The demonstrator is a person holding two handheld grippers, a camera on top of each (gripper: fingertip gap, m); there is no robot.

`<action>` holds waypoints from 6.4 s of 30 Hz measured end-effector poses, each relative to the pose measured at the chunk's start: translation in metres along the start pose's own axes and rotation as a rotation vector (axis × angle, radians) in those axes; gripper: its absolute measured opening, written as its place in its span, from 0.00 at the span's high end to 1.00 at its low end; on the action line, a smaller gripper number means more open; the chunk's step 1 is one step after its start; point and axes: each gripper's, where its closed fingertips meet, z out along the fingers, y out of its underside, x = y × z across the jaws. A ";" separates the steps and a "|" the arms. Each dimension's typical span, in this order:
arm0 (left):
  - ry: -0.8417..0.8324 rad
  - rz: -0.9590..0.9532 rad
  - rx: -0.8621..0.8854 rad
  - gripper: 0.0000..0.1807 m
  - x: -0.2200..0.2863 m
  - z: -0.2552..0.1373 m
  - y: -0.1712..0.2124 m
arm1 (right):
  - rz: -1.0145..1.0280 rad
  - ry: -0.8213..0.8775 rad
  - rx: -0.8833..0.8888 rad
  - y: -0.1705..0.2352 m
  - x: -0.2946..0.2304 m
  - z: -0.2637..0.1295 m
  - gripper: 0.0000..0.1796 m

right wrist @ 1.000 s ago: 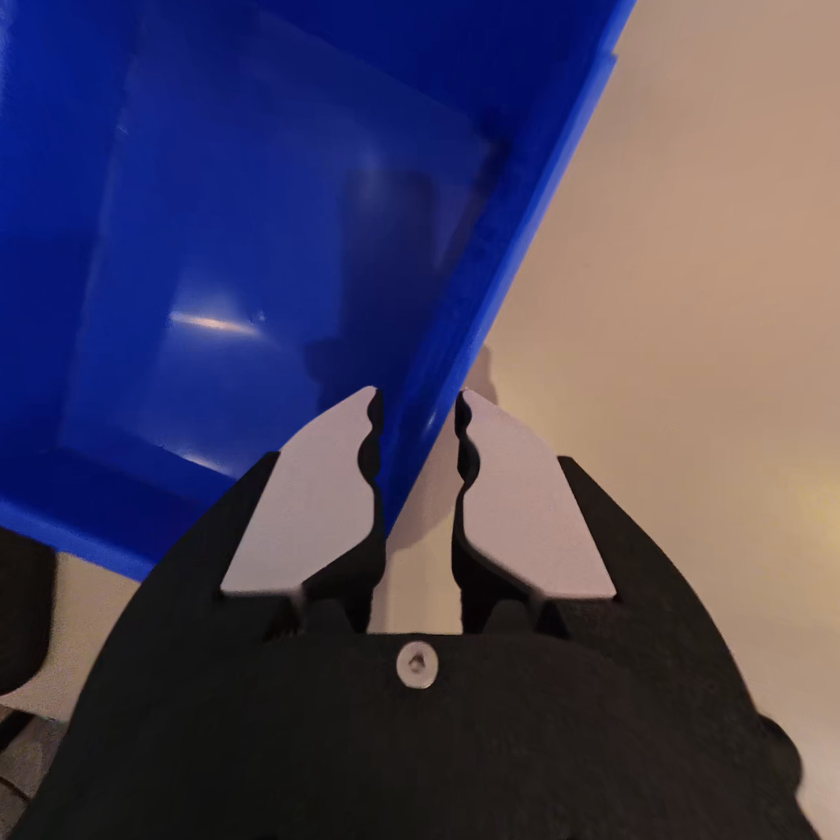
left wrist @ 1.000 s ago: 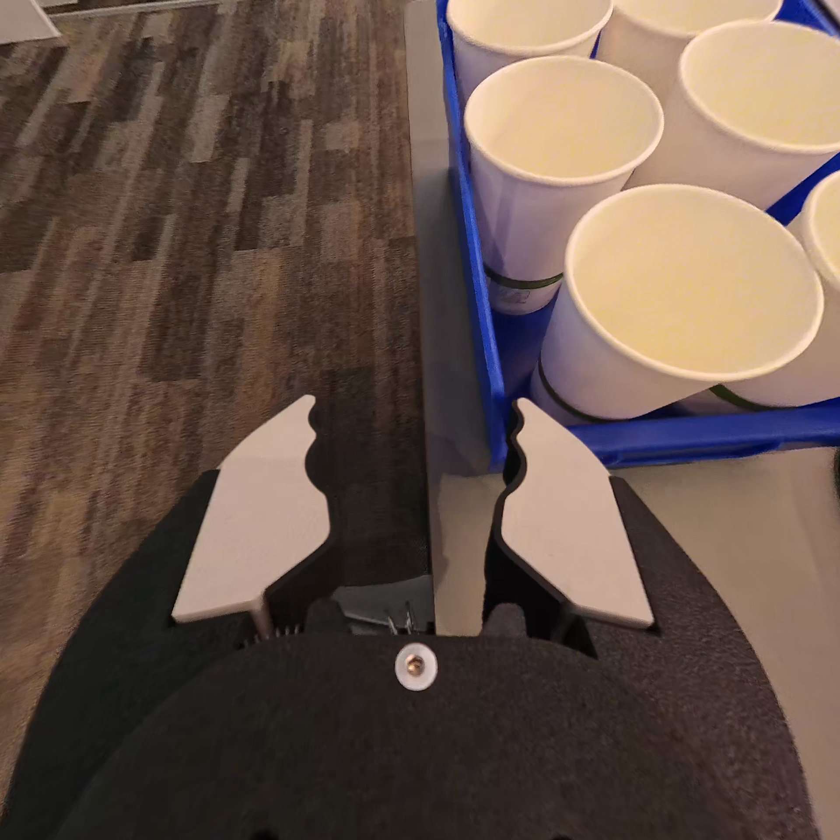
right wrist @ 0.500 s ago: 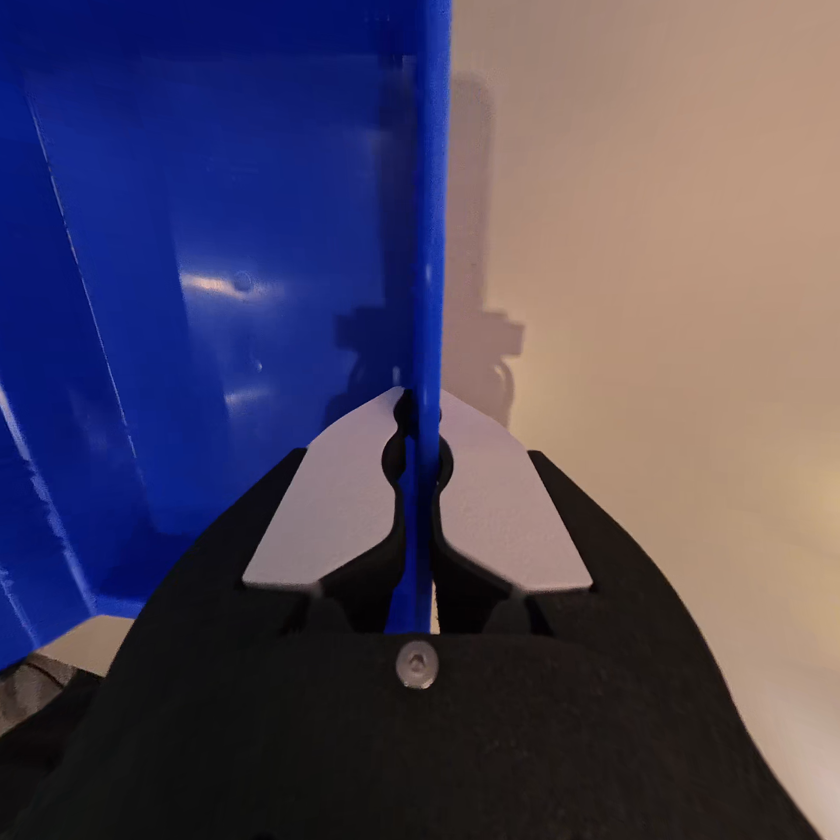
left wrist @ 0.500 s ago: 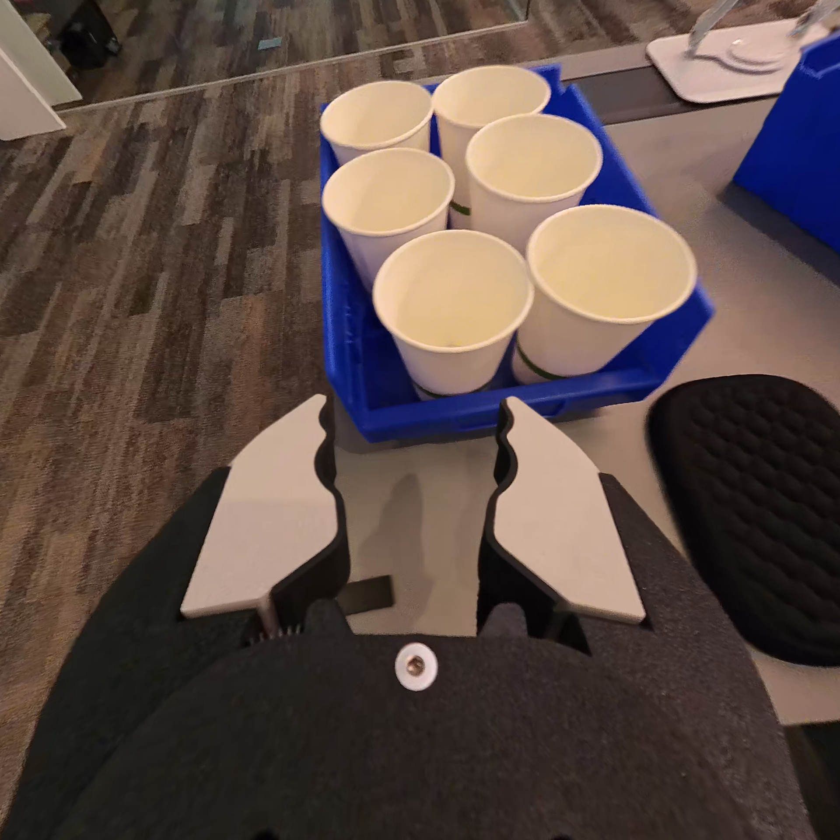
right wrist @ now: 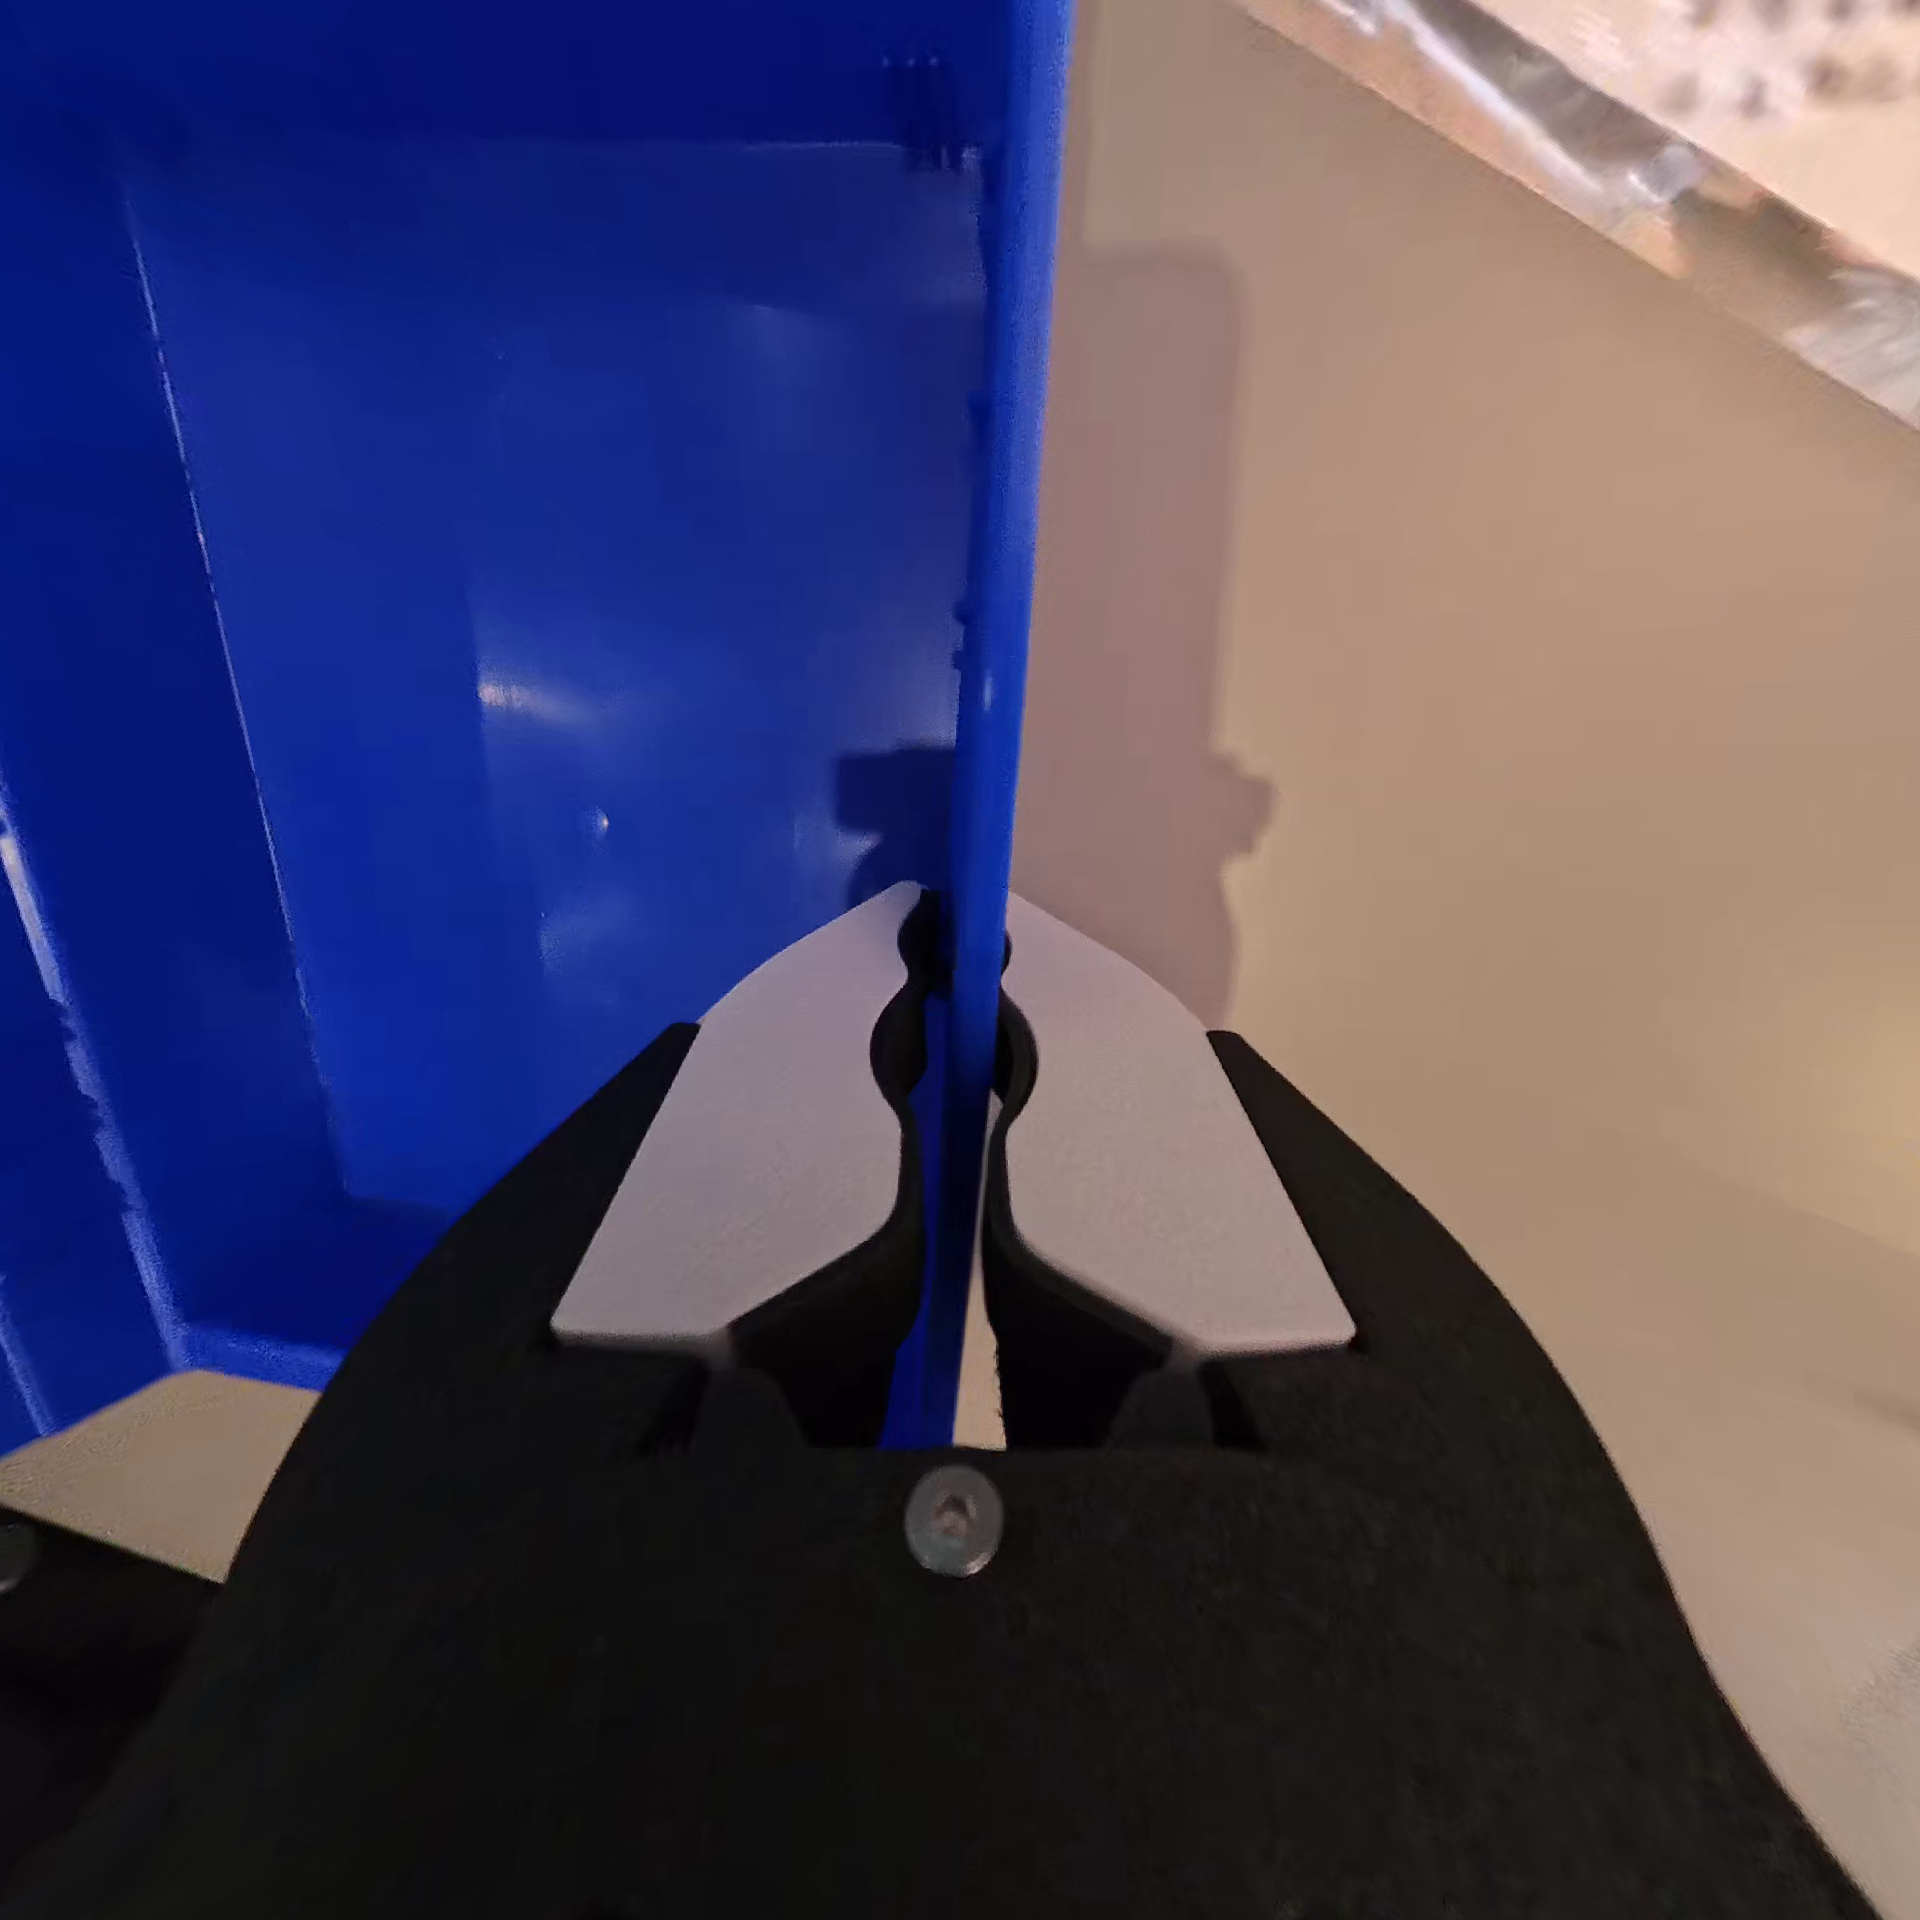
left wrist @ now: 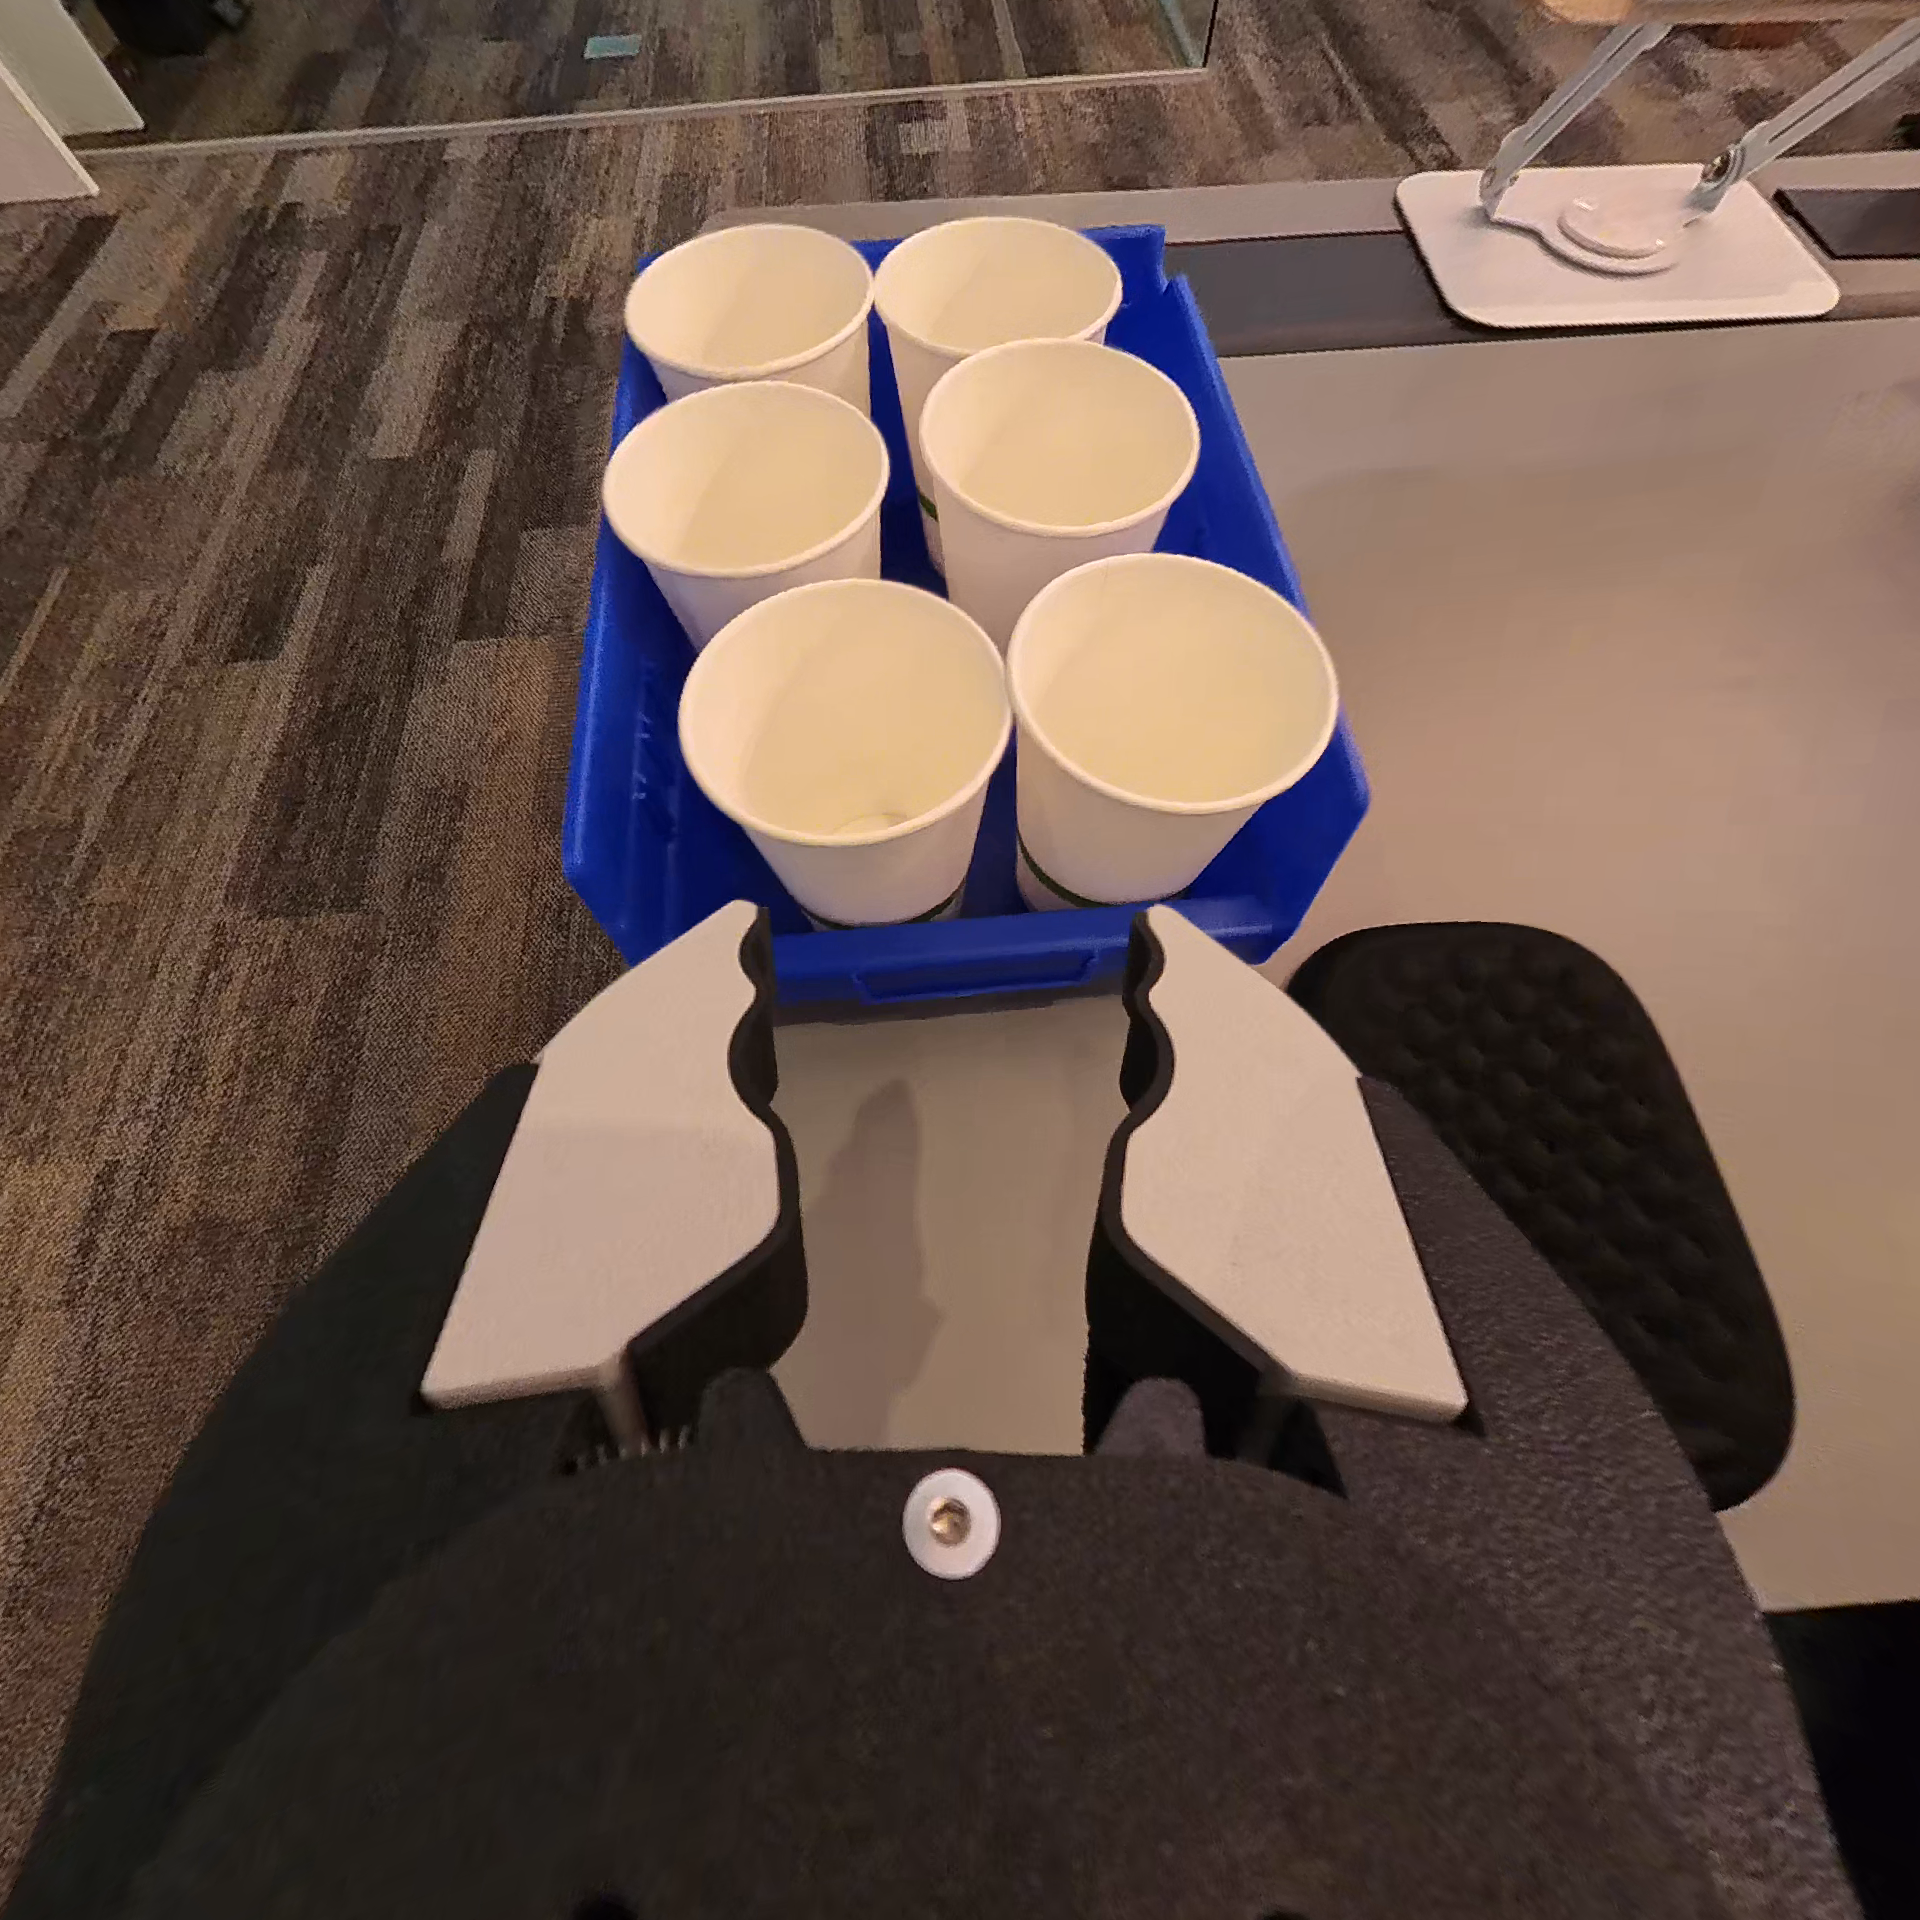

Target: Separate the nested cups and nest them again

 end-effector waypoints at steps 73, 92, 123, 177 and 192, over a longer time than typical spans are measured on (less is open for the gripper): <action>0.013 -0.009 0.025 0.65 0.039 0.009 -0.012 | 0.479 0.154 0.096 0.153 0.240 -0.071 0.97; 0.027 0.036 0.023 0.65 0.061 0.009 -0.027 | 0.297 0.070 0.107 0.149 0.224 -0.069 0.97; 0.042 -0.003 0.026 0.65 0.053 0.015 -0.011 | 0.433 0.097 0.173 0.147 0.235 -0.070 0.96; 0.277 0.030 0.337 0.61 0.136 0.029 -0.117 | -0.584 -0.206 1.097 -0.076 -0.201 -0.194 0.85; 0.233 0.049 0.352 0.61 0.147 0.039 -0.119 | -0.490 -0.249 0.923 -0.078 -0.159 -0.126 0.88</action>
